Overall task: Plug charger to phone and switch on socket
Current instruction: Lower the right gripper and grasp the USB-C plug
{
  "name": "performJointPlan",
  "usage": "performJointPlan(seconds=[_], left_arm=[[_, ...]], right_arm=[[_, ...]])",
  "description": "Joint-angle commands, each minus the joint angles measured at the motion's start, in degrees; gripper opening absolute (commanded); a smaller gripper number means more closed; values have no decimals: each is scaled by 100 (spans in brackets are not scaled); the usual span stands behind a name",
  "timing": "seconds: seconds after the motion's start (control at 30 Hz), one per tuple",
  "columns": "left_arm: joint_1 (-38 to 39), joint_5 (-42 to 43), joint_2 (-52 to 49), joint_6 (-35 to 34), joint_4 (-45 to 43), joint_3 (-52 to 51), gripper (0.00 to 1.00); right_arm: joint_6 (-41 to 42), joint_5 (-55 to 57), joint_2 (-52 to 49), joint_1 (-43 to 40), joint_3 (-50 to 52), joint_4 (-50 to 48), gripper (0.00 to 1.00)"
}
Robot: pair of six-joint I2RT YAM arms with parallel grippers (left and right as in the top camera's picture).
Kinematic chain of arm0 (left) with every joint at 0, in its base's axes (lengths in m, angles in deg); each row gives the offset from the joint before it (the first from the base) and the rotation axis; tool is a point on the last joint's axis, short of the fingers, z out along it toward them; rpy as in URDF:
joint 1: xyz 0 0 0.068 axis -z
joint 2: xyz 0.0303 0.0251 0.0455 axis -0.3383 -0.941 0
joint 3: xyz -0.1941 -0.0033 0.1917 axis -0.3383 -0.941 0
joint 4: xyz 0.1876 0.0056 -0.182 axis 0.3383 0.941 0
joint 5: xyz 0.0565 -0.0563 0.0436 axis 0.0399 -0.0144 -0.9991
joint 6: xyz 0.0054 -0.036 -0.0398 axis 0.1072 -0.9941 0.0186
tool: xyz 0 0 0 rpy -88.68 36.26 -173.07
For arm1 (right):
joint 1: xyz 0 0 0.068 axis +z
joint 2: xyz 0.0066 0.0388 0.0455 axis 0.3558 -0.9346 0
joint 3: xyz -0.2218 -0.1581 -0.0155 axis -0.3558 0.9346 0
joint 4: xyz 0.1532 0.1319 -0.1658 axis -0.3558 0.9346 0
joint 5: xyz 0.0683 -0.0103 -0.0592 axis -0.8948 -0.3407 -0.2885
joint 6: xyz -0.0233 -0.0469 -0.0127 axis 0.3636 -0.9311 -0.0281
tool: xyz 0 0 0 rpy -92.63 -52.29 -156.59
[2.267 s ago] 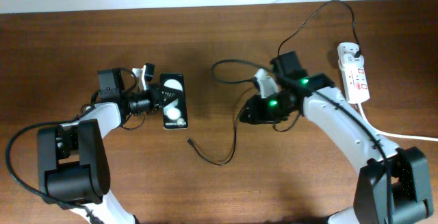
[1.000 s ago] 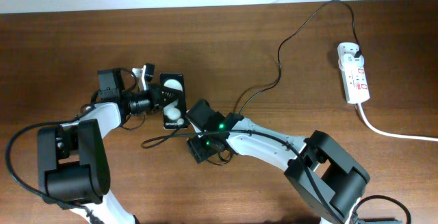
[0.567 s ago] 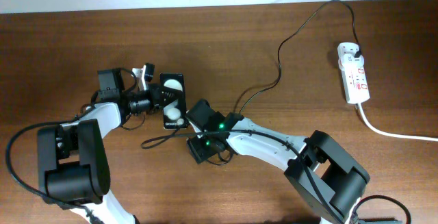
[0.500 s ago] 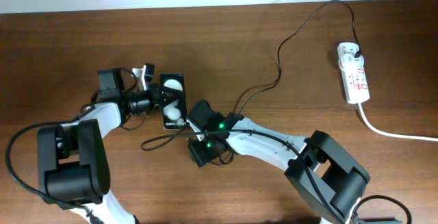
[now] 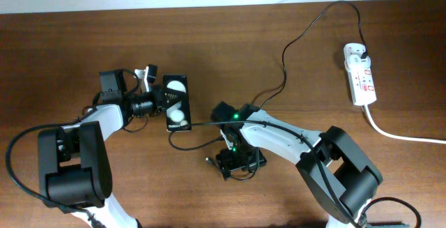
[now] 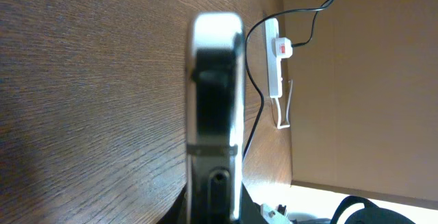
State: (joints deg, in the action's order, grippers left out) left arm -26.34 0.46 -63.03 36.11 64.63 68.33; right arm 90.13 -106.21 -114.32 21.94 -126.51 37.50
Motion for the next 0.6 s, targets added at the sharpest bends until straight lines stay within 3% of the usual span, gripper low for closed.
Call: performJointPlan(seconds=[0.0, 0.13, 0.57], left_arm=[[-20, 168, 203, -52, -35, -22, 0], [-20, 168, 205, -52, -35, -22, 0], [-20, 168, 203, -52, -35, -22, 0]], right_arm=[[-59, -120, -129, 116, 61, -393, 81], [-61, -101, -129, 326, 61, -737, 89], [-61, 15, -129, 420, 61, -1032, 88]])
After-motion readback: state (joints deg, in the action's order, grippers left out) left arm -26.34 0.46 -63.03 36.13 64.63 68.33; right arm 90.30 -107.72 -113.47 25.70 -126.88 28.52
